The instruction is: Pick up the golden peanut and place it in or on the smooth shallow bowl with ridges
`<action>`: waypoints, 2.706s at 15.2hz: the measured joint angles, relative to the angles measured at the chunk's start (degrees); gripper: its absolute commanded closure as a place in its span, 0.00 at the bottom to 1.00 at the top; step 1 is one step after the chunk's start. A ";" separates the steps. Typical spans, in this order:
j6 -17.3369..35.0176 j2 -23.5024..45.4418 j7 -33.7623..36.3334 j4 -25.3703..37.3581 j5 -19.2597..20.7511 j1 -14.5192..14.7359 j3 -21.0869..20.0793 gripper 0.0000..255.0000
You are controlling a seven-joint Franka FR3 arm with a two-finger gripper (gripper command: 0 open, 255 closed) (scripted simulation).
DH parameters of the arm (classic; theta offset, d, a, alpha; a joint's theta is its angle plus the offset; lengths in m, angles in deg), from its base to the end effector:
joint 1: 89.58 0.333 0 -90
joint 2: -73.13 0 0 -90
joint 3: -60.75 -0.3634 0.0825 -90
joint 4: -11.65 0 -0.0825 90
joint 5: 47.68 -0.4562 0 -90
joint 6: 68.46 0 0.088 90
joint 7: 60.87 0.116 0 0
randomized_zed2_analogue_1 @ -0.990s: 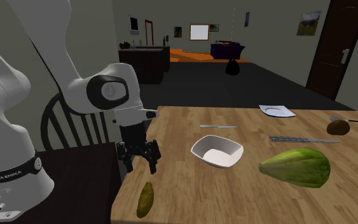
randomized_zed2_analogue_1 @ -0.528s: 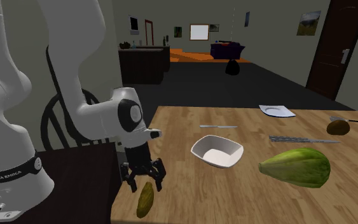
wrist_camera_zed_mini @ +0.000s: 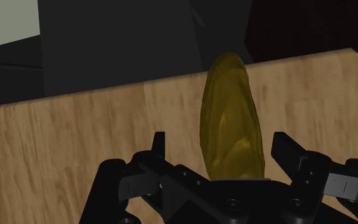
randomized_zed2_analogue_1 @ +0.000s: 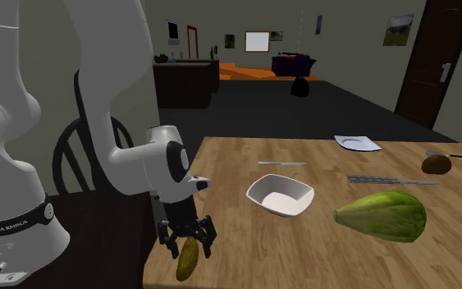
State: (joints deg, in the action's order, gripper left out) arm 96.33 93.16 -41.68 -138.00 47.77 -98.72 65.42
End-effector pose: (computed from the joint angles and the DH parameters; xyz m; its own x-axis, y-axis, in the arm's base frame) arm 0.3846 -0.0441 0.0774 0.4917 0.8408 -0.2264 0.8616 -0.4323 0.2659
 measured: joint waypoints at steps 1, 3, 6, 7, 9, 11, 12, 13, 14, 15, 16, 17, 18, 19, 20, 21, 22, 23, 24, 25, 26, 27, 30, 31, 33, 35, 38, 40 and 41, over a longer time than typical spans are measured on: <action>0.01 0.06 0.07 0.05 0.08 -0.01 0.01 0.00; 0.02 0.12 0.12 0.10 0.14 -0.01 0.01 0.00; 0.02 0.15 0.14 0.12 0.16 -0.01 0.01 1.00; 0.02 0.15 0.14 0.12 0.16 -0.01 0.01 1.00; 0.02 0.15 0.14 0.12 0.16 -0.01 0.01 1.00; 0.02 0.15 0.14 0.12 0.16 -0.01 0.01 1.00; 0.02 0.15 0.14 0.12 0.16 -0.01 0.01 1.00; 0.02 0.15 0.14 0.12 0.16 -0.01 0.01 1.00; 0.02 0.15 0.14 0.12 0.16 -0.01 0.01 1.00; 0.00 -0.36 -0.52 -0.21 -0.46 -0.01 0.02 1.00; -0.05 -1.28 -1.88 -0.76 -1.77 0.01 0.01 1.00; -0.05 -2.17 -3.37 -1.25 -3.04 -0.08 0.06 1.00; -0.15 -3.13 -4.97 -1.78 -4.60 -0.08 -0.02 1.00; -0.25 -4.47 -6.90 -2.60 -6.36 -0.18 -0.06 1.00; -0.38 -5.60 -8.72 -3.23 -8.11 -0.25 -0.17 1.00; -0.51 -6.80 -10.46 -3.96 -9.71 -0.36 -0.27 1.00; -0.61 -8.00 -12.39 -4.61 -11.41 -0.56 -0.33 1.00; -0.84 -9.39 -14.48 -5.39 -13.43 -0.68 -0.53 1.00; -1.06 -10.59 -16.45 -6.02 -15.34 -0.80 -0.73 1.00; -1.33 -11.79 -18.25 -6.66 -17.23 -0.84 -0.99 1.00; -1.54 -12.73 -19.81 -7.11 -18.82 -0.90 -1.19 1.00; -1.72 -13.82 -21.40 -7.71 -20.28 -1.05 -1.29 1.00; -2.79 -17.68 -27.51 -9.49 -26.61 -1.13 -2.02 1.00; -3.19 -18.80 -29.34 -9.92 -28.63 -1.04 -2.25 1.00; -4.07 -21.42 -33.36 -10.99 -32.75 -0.89 -2.48 1.00; -5.13 -23.94 -37.12 -11.88 -36.83 -0.44 -2.64 1.00; -6.59 -26.91 -41.47 -12.75 -41.44 0.31 -2.52 1.00; -7.58 -25.32 -42.06 -10.39 -43.67 1.40 -3.26 1.00; -8.32 -24.26 -42.21 -8.83 -45.09 2.20 -3.90 1.00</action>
State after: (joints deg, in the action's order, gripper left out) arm 88.01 68.90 -83.90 -146.83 2.69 -96.52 61.52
